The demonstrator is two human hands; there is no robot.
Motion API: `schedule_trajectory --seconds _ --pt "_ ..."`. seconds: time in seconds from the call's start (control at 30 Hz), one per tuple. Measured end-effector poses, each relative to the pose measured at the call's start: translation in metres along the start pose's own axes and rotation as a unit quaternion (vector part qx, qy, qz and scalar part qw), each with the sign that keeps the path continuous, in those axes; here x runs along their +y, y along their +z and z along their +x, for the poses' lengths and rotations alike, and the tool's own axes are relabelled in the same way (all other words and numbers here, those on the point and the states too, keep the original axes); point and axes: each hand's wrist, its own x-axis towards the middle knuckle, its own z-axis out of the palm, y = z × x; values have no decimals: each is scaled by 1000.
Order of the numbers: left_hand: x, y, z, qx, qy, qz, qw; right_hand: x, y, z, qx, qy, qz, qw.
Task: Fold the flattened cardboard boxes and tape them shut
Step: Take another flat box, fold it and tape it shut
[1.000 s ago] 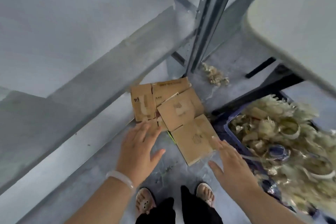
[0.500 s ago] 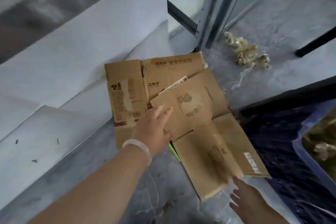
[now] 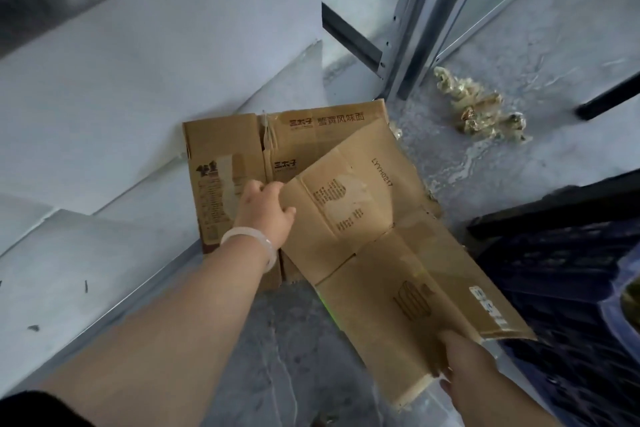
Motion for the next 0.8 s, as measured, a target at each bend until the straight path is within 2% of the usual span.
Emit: schedule_trajectory --seconds 0.07,0.17,0.3,0.37,0.47,0.53,0.6,0.7,0.8 --pt "-13 -15 -5 27 -13 -61 998 -9 5 -16 4 -24 -23 999" --pt "-41 -35 -13 73 -46 -142 986 -26 18 -26 30 -166 -64 983" --pt "-76 -49 -21 70 -129 -158 976 -67 30 -58 40 -346 -53 936" --pt "-88 -49 -22 89 -160 -181 966 -95 37 -64 25 -419 -61 906" --pt "-93 -47 -22 103 -207 -221 948 -131 51 -67 -51 -488 -83 868" --pt "-94 -46 -21 112 -247 -232 934 -150 61 -64 -101 -497 -154 848" --pt "-98 -43 -21 95 -273 -185 939 -161 72 -55 -141 -457 -217 851" --pt "-109 -40 -27 68 -256 -105 959 -162 81 -35 -161 -402 -266 861" --pt "-121 -40 -35 44 -231 -78 969 -158 84 -20 -147 -384 -290 864"
